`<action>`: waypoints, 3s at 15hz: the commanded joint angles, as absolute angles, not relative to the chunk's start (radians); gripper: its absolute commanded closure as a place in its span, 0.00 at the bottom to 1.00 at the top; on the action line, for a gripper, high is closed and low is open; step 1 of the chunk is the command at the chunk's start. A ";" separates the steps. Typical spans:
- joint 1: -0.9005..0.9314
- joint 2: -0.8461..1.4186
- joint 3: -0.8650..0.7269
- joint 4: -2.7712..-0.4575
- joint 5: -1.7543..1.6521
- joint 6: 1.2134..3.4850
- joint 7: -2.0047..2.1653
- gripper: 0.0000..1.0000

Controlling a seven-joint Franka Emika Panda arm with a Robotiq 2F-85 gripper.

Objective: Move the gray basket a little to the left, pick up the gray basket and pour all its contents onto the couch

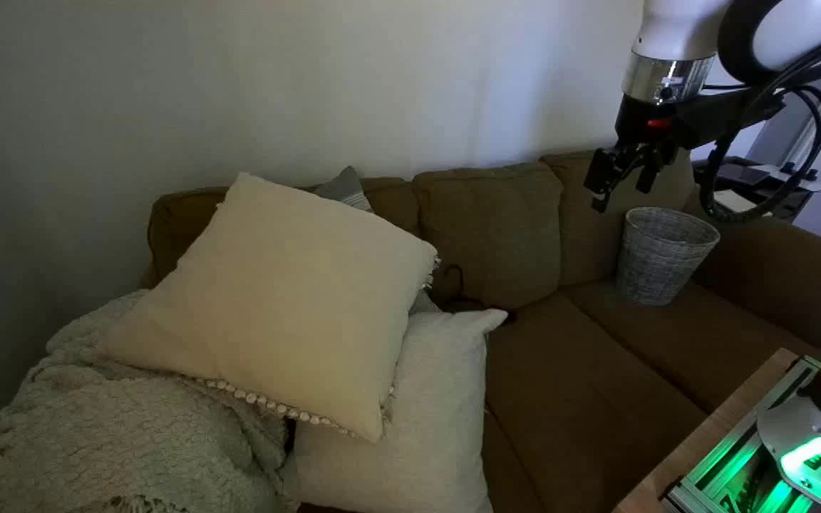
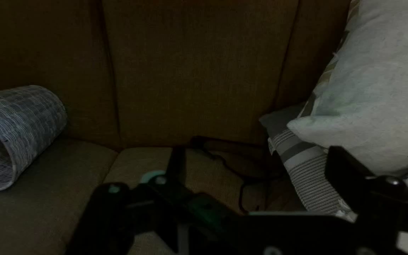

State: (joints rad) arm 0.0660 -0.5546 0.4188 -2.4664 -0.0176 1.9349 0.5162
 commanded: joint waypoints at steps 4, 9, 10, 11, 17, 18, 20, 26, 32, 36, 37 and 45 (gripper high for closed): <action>0.093 -0.548 0.395 -2.465 -0.033 1.933 0.529 0.00; 0.049 -0.557 0.346 -2.471 -0.066 1.928 0.530 0.00; 0.033 -0.561 0.318 -2.474 -0.074 1.927 0.524 0.00; 0.012 -0.564 0.289 -2.480 -0.088 1.935 0.523 0.00; -0.060 -0.512 0.003 -2.456 -0.096 1.980 0.159 0.00; -0.028 -0.500 -0.084 -2.443 -0.113 1.947 0.072 0.00; -0.057 -0.462 -0.176 -2.410 -0.134 1.899 -0.099 0.00; -0.165 -0.418 -0.223 -2.376 -0.174 1.881 -0.184 0.00; -0.170 -0.393 -0.260 -2.339 -0.126 1.944 -0.221 0.00; -0.231 -0.296 -0.406 -2.226 -0.022 2.054 -0.313 0.00; -0.242 -0.245 -0.440 -2.179 0.002 2.078 -0.339 0.00; -0.307 0.180 -0.424 -1.786 -0.078 2.057 -0.444 0.00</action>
